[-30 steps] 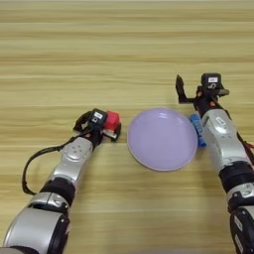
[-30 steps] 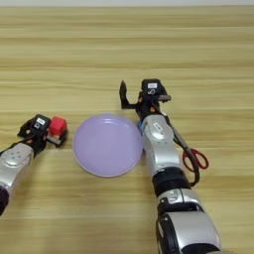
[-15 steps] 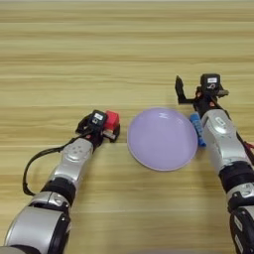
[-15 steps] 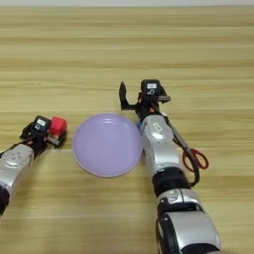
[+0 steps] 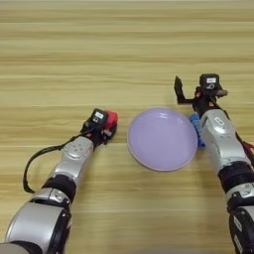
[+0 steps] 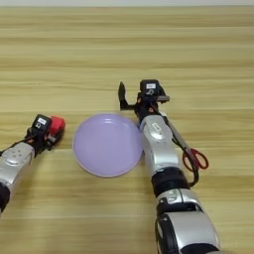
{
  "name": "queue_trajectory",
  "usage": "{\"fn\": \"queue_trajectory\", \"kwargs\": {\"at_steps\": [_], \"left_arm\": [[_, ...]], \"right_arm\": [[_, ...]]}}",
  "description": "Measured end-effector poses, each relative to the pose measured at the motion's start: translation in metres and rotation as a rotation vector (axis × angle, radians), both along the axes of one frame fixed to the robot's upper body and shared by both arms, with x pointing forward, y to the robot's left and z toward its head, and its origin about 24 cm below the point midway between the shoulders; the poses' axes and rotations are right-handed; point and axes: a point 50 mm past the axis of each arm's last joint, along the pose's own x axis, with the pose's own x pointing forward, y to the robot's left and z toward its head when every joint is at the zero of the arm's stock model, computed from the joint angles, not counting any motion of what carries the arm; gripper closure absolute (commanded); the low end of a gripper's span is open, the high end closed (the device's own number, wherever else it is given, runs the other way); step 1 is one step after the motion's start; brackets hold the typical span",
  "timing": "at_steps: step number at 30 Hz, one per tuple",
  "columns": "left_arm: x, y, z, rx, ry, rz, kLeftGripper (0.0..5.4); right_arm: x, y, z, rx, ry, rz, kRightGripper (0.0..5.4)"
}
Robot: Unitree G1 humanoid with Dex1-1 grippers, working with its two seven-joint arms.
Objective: Move the objects on the table
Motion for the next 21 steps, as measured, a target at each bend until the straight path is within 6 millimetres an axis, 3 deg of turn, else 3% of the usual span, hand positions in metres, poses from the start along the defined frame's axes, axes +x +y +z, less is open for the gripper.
{"fn": "queue_trajectory", "kwargs": {"at_steps": [4, 12, 21], "left_arm": [[0.0, 0.001, 0.001, -0.009, -0.006, 0.005, 3.08], [0.002, 0.002, 0.004, -0.03, -0.024, 0.008, 3.11], [0.006, -0.01, 0.025, -0.117, -0.127, -0.113, 3.12]], "right_arm": [[0.0, 0.0, 0.0, -0.003, 0.0, 0.0, 0.0], [0.0, 0.0, 0.0, -0.007, 0.0, 0.001, 0.0], [0.0, 0.001, 0.0, -0.01, -0.001, 0.0, 0.0]]}}
